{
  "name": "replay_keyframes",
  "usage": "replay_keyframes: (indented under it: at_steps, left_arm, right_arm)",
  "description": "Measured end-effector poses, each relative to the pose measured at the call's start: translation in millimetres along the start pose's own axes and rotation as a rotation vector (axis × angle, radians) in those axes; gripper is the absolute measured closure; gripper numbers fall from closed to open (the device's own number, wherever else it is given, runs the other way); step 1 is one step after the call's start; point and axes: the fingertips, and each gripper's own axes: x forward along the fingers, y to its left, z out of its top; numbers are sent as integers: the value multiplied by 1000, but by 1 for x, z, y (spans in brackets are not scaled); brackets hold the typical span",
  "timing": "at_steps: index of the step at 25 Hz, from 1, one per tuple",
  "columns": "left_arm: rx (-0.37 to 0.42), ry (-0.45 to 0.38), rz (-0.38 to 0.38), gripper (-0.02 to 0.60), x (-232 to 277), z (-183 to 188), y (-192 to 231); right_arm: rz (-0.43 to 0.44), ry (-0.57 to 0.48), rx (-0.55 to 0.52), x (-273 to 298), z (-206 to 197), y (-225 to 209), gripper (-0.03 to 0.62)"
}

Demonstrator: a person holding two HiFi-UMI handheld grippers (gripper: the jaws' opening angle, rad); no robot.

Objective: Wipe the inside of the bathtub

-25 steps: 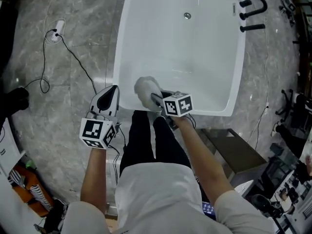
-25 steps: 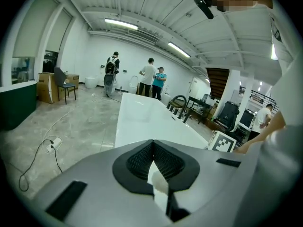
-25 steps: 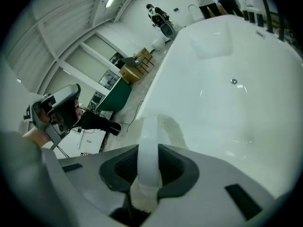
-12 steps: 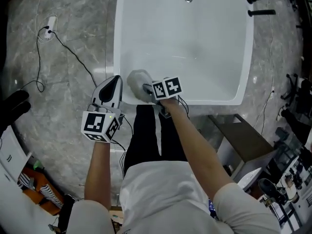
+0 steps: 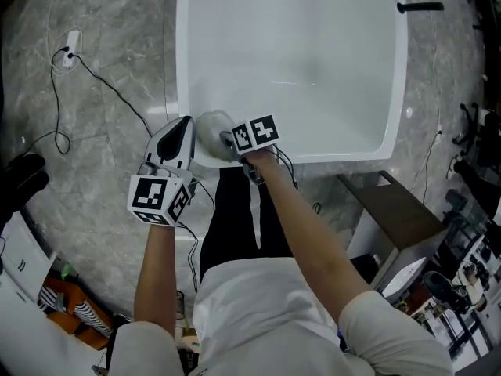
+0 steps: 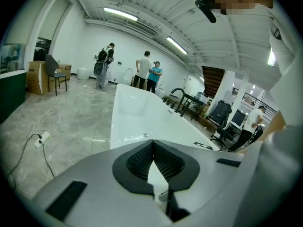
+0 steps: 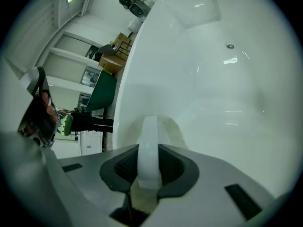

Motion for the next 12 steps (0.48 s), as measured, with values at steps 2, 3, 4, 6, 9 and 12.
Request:
replay_keyframes:
  at_steps: [2,3,4,6,9,12]
  left_arm:
    - [0,1,-11,575,2,0,1]
    - [1,2,-17,575,3,0,1]
    - [2,5,-22,575,4,-1,2]
    - [5,12,-31,575,6,-4,2]
    - [0,13,-45,575,10,-7,-1]
    - [3,19,-68,575,17,-12,-8]
  right_arm:
    - [-10,17,-15,5,1,1,499]
    - [-14,27,-23,7,1,2,499]
    - [-17,39,-32,9,1,1,499]
    - [-19,65,-55,11,0,1,499]
    - [-15,91,-79,10,-3,-1,499]
    - [-25,102,-89,7,-4,-9,499]
